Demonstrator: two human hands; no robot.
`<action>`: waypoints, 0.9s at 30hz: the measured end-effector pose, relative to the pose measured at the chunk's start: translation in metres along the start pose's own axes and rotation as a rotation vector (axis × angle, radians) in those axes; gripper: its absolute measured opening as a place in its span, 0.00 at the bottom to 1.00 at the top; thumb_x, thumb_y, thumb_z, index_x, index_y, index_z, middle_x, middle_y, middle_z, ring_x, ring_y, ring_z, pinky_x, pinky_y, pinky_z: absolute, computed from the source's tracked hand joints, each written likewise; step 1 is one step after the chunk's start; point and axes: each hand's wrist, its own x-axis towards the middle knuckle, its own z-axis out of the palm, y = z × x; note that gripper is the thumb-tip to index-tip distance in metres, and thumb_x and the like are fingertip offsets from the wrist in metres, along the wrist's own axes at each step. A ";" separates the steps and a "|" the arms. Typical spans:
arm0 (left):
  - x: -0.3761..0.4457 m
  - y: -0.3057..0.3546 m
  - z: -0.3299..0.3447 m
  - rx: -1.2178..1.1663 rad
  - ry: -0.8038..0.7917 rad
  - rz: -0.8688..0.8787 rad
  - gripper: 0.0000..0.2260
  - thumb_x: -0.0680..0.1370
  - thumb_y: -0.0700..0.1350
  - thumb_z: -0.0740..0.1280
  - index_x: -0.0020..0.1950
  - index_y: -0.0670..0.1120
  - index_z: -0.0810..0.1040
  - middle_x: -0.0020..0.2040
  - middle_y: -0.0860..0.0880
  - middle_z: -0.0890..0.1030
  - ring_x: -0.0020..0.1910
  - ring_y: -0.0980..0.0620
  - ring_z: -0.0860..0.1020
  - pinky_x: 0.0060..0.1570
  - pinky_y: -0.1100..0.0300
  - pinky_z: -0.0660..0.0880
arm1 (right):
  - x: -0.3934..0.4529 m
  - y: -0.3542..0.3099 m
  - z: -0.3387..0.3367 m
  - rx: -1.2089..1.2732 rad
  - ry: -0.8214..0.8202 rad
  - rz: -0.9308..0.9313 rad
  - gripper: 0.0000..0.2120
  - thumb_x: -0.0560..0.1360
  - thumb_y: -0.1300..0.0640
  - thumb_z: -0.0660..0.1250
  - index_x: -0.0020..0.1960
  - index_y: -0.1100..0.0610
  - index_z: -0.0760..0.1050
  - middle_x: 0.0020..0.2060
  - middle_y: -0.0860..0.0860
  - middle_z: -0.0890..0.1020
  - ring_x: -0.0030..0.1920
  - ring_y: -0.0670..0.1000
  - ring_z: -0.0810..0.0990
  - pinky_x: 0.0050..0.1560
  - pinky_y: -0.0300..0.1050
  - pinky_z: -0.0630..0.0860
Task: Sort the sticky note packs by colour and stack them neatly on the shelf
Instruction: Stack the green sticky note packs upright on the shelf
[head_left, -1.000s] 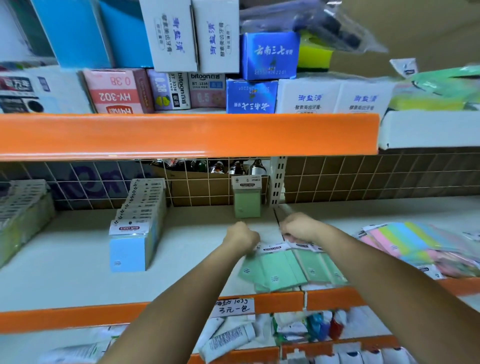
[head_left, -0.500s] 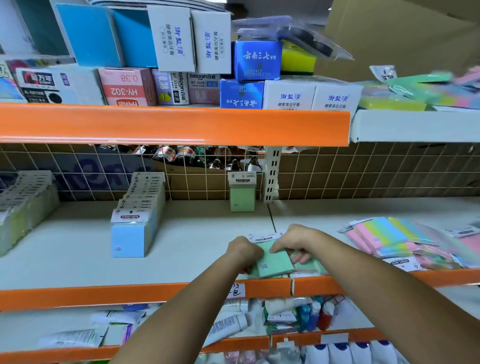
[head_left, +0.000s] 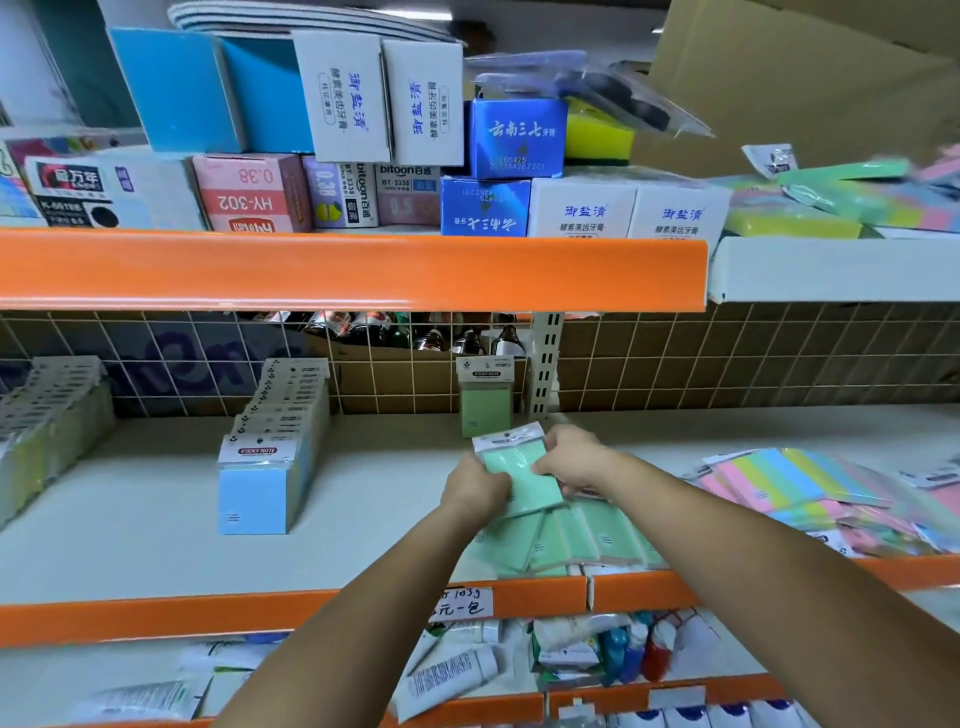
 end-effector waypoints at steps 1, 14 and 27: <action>0.004 0.001 -0.001 0.012 0.034 0.014 0.12 0.77 0.41 0.62 0.60 0.42 0.69 0.56 0.42 0.78 0.55 0.41 0.77 0.48 0.56 0.73 | 0.003 -0.003 0.001 0.005 0.034 -0.015 0.10 0.76 0.62 0.66 0.57 0.61 0.72 0.49 0.58 0.77 0.35 0.54 0.76 0.28 0.40 0.72; 0.061 -0.006 -0.007 0.189 0.004 0.050 0.23 0.76 0.44 0.61 0.71 0.47 0.65 0.64 0.42 0.75 0.62 0.40 0.73 0.60 0.55 0.71 | 0.043 -0.011 0.043 0.306 0.162 -0.046 0.06 0.76 0.57 0.63 0.52 0.55 0.75 0.47 0.56 0.79 0.43 0.55 0.76 0.38 0.40 0.70; 0.091 0.003 -0.011 0.219 -0.239 0.119 0.40 0.76 0.51 0.56 0.71 0.55 0.24 0.76 0.47 0.62 0.62 0.42 0.74 0.64 0.53 0.69 | 0.076 -0.014 0.062 0.307 0.139 -0.081 0.30 0.80 0.53 0.60 0.77 0.44 0.51 0.62 0.55 0.77 0.57 0.58 0.78 0.55 0.48 0.76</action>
